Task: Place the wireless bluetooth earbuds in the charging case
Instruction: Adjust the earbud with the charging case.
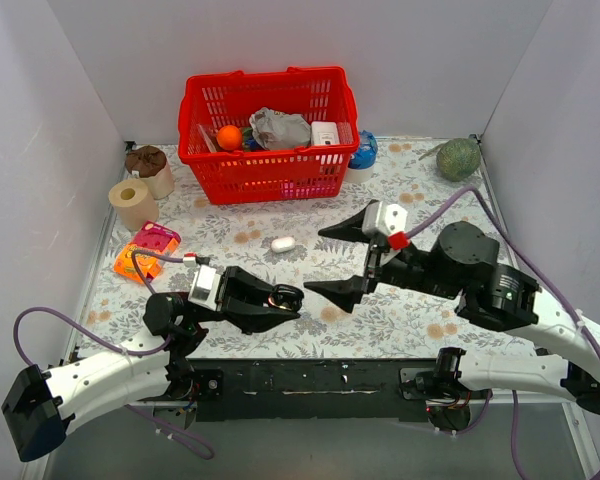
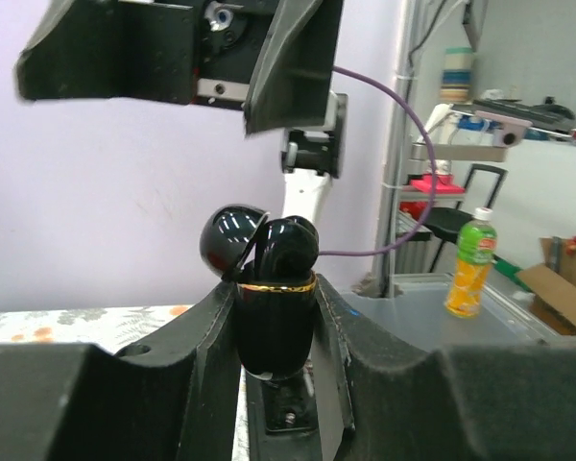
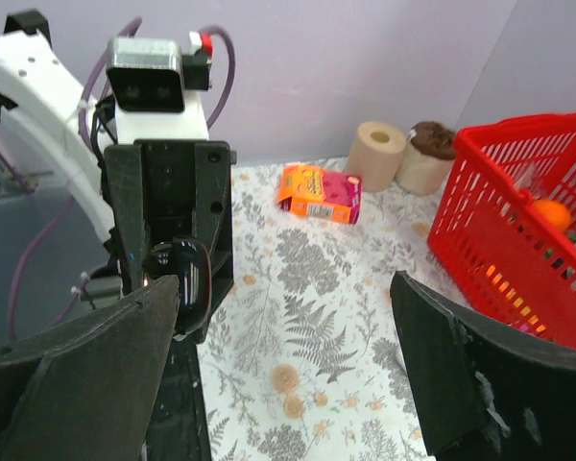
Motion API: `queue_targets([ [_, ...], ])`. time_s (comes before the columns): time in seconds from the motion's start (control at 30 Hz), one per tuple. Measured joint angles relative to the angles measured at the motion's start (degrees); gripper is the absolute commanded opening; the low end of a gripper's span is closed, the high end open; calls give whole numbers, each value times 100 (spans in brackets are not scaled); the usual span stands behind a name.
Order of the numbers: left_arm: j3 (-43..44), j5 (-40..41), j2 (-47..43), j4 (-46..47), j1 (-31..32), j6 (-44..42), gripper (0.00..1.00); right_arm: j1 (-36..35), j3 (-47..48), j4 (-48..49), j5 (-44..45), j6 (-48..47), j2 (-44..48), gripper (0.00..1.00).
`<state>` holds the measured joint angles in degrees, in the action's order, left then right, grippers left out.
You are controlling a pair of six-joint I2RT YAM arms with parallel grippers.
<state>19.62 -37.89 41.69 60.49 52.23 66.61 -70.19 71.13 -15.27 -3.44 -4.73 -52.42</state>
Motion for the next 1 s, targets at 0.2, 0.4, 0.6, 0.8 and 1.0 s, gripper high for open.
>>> queue_targets([
  [0.2, 46, 575, -146, -267, 0, -949, 0, 0, -164, 396, 203, 13, 267, 98],
  [0.4, 223, 861, 42, -179, 0, -1711, 0, 0, -673, 553, 369, 116, 168, 98],
  [0.6, 415, 793, 428, -39, -24, -1928, 0, 4, -691, 734, 374, 160, 105, 98],
  [0.8, 446, 737, 457, 0, -24, -1926, 0, 4, -719, 798, 385, 162, 133, 98],
  [1.0, 446, 741, 345, -7, -24, -1926, 0, 4, -719, 796, 535, 149, 326, 98],
])
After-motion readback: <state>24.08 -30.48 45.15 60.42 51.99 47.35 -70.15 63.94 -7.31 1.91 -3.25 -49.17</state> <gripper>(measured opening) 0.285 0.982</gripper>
